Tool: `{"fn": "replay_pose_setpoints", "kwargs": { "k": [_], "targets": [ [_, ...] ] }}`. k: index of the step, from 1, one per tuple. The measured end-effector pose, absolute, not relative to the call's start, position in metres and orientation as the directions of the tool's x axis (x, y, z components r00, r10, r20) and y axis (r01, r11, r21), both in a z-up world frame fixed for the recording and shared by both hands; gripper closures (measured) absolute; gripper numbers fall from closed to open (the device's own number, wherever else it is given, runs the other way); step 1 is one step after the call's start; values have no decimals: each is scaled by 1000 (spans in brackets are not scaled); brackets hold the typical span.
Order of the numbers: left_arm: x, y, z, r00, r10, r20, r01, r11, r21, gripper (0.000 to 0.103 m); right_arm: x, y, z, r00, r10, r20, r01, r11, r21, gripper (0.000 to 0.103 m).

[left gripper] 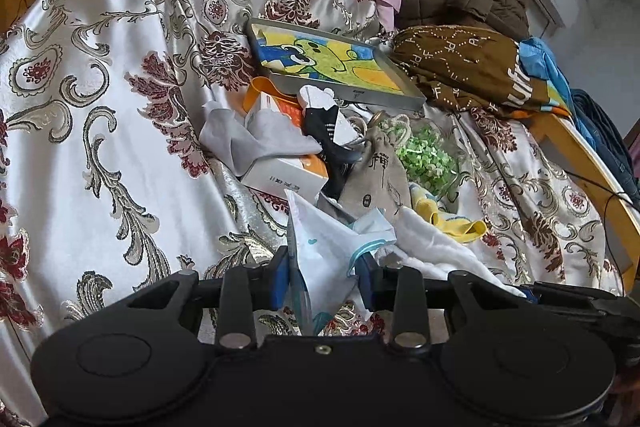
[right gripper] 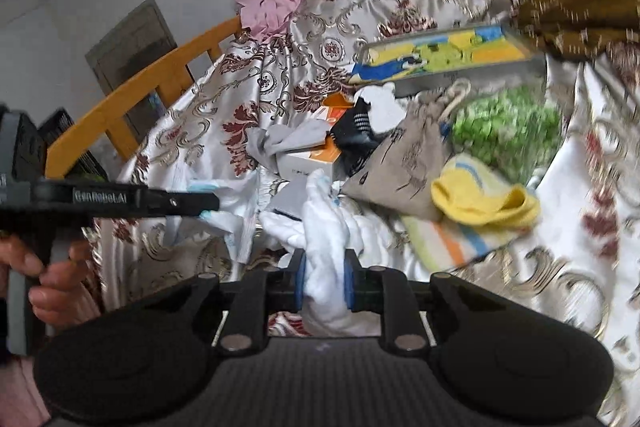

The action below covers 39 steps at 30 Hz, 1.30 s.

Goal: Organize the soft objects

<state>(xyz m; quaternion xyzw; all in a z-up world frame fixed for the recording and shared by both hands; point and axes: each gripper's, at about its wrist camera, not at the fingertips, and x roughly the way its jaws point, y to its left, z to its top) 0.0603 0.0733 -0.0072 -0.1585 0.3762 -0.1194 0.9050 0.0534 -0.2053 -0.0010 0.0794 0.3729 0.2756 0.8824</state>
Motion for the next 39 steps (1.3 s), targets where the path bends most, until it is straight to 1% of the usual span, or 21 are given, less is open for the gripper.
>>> {"fn": "replay_pose_setpoints", "kwargs": {
  "k": [2,6,7,8,10,12,16,20,24,28,33,39],
  "targets": [
    [61,74,-8,687,-336,-645,97,921,-376,67,56,-205,-2,560,559,-612,-418,828,374,75],
    [61,74,-8,686,-336,-645,97,921,-377,67,58,-204,-3,556,563,-612,-414,825,384,73],
    [61,74,-9,686,-337,-645,96,921,-378,67,58,-203,-3,556,563,-612,-416,825,382,75],
    [62,74,-8,687,-337,-644,96,920,-379,67,59,-202,-3,554,564,-612,-417,825,382,81],
    [62,75,-9,689,-339,-640,97,919,-382,67,59,-198,-2,553,566,-612,-418,823,384,85],
    [63,76,-8,692,-345,-634,98,915,-390,67,58,-196,1,553,570,-608,-428,820,379,85],
    [62,78,-5,706,-347,-617,104,913,-395,67,60,-198,6,553,589,-589,-420,808,413,86],
    [59,82,4,724,-360,-589,109,902,-417,67,59,-204,16,589,574,-569,-400,819,412,88],
    [69,86,20,735,-381,-561,123,889,-442,67,63,-207,37,606,571,-554,-419,821,389,88],
    [90,86,31,738,-379,-558,134,893,-429,67,78,-206,65,619,573,-538,-450,820,354,88],
    [139,89,47,754,-383,-534,139,887,-439,67,116,-204,97,634,575,-518,-474,817,328,88],
    [227,81,57,801,-320,-506,146,924,-353,67,200,-198,120,669,533,-518,-468,844,263,88]
  ]
}}
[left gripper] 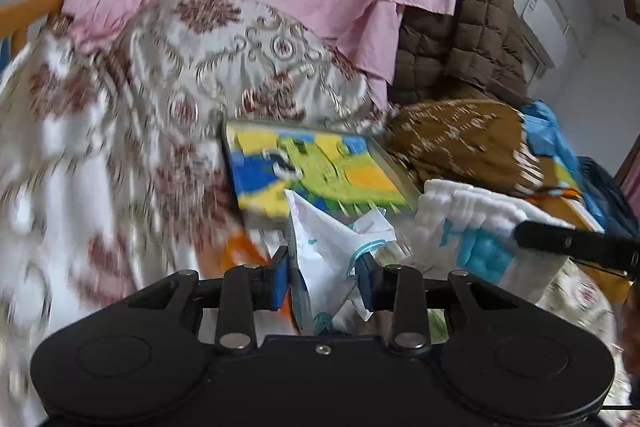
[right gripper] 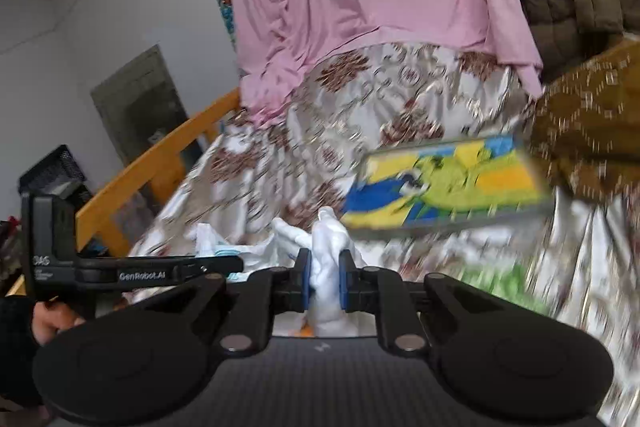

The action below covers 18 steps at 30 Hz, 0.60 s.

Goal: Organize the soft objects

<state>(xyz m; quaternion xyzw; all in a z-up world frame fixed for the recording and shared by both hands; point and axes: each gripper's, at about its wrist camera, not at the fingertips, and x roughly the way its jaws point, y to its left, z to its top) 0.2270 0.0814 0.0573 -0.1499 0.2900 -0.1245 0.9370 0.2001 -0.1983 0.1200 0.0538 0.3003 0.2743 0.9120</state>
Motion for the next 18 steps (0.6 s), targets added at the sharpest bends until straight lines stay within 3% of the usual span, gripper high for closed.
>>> {"fn": "replay_pose_setpoints", "kwargs": {
  "k": [8,18],
  "targets": [
    [365,74,35,828,-256,-498,118,949,-292,67,344,-183,107,719,462,-518,-417,884,210,88],
    [480,57,-20,761,-228,-607,89,964,-251,66,479,-169,41,711,393,-583,-288,919,267,87]
  ]
}}
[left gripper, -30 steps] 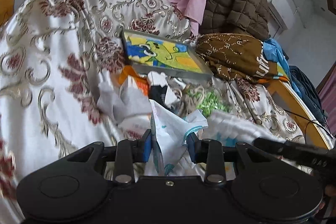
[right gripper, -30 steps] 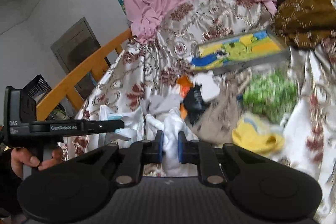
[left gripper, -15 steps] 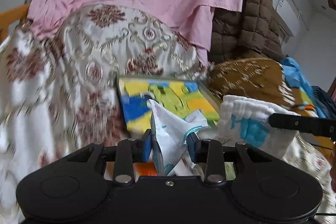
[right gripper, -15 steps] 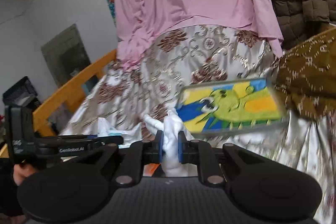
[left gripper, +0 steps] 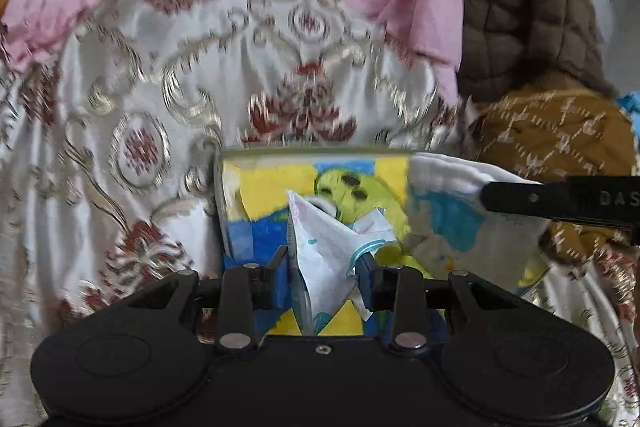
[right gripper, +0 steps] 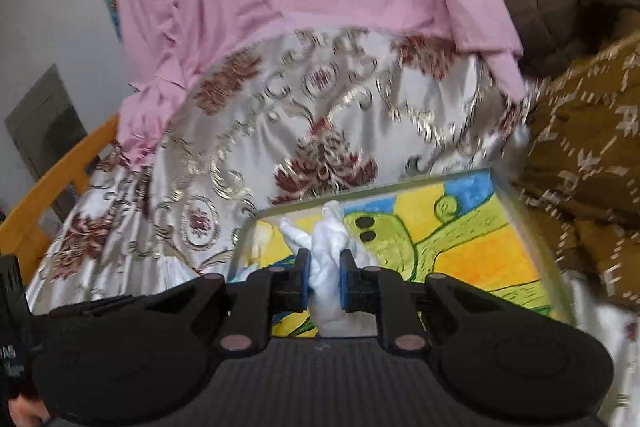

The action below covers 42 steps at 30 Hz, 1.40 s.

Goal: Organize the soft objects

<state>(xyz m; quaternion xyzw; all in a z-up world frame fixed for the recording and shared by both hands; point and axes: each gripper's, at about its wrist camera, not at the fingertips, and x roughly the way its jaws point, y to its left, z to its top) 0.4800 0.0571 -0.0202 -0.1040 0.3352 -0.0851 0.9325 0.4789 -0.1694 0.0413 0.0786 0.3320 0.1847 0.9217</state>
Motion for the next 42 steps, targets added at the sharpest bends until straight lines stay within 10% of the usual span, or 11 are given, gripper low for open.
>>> {"fn": "replay_pose_setpoints", "kwargs": {
  "k": [13,17,34,42],
  "targets": [
    [475,62,-52,713,-181,-677,57,978,-201,59,503,-133,-21,587,471,-659,-256,880,400,61],
    [454,62,-38,748,-140,-649,31,984,-175,29,487,-134,-12,598,461,-656,-269,886,378,42],
    [279,52,85,896,-159,-416,91,980,-178,4,313,-198,111,799,442,-408,-354,894,276,1],
    [156,34,102,916,-215,-339,173,973,-152,1,184,-207,123,852,396,-342,-375,918,129,0]
  ]
}}
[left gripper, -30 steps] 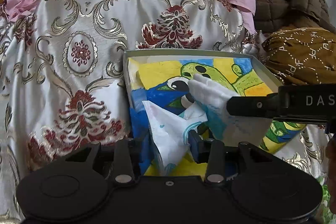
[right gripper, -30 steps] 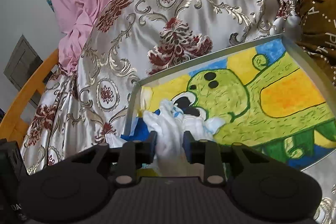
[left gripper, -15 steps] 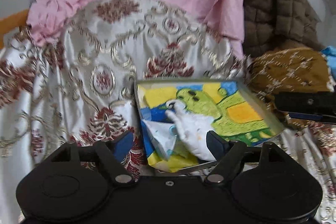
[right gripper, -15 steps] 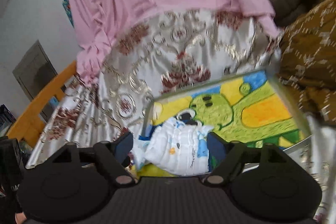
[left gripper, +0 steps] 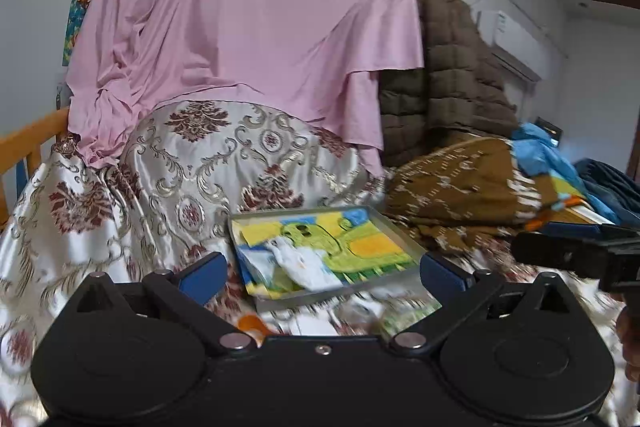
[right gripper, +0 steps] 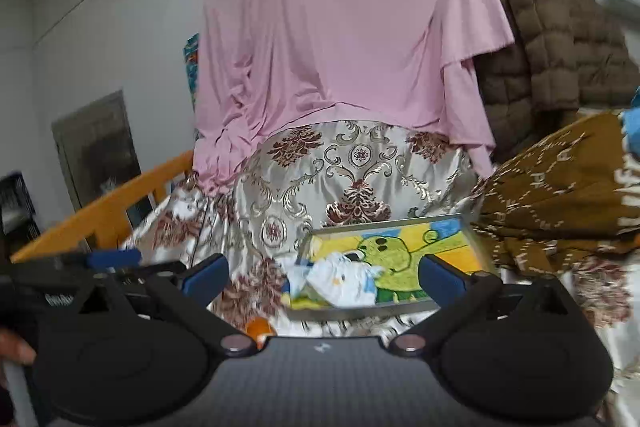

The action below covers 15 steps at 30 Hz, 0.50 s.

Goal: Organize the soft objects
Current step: 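Release the items in the tray and move both tools back to the pile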

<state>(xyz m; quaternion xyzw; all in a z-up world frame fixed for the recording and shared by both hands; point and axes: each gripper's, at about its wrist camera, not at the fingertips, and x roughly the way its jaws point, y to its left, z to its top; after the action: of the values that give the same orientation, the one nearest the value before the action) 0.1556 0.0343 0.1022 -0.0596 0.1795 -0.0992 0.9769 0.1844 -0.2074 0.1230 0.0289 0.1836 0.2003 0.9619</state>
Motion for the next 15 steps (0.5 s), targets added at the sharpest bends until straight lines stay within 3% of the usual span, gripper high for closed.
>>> {"fn": "replay_pose_setpoints", "kwargs": {
  "k": [6,15],
  "targets": [
    [87,23,83,896,-243,-371,216,970,-113,1,108,-212,107,868,362,-339,-361,930,67,0],
    [38,12,27,774,-332,-540,355,933,-66,1,43,-213,54,838,304,-453,-332,943,19,0]
  ]
}}
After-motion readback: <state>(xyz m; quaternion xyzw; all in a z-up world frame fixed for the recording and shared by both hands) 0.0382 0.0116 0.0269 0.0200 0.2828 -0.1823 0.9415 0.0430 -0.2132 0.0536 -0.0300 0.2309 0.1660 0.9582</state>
